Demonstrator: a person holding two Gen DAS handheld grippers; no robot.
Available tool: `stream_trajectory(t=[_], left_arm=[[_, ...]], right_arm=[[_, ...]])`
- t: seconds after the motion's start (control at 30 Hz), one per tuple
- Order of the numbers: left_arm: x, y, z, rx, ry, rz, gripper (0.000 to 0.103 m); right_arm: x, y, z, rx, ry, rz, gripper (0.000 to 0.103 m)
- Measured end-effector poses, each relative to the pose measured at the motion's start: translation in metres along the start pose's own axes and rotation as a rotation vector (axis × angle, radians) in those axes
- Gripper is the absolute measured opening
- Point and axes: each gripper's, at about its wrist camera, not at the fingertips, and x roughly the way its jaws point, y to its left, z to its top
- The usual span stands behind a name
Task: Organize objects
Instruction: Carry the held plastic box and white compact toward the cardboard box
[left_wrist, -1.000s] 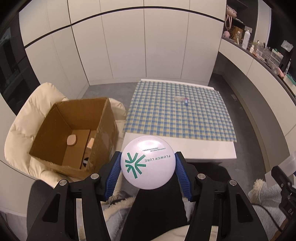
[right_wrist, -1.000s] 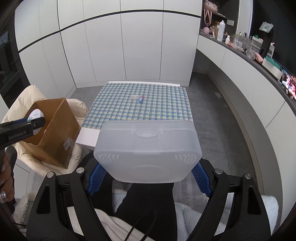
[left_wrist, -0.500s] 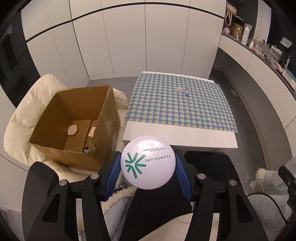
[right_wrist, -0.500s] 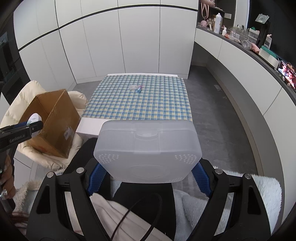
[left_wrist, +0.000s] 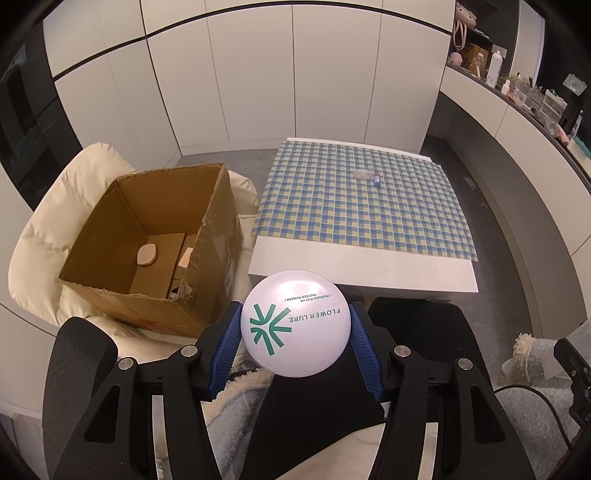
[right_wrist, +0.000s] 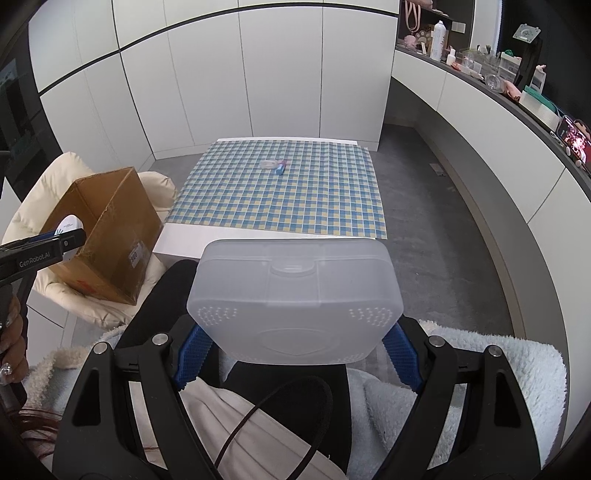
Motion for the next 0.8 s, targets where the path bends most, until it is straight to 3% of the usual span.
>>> stream_trajectory(t=[0.8], left_arm=[[0.023, 0.028, 0.007, -0.065, 0.060, 0.028, 0.057]], right_arm=[[0.027, 0.011, 0.009, -0.023, 0.051, 0.028, 0.084]])
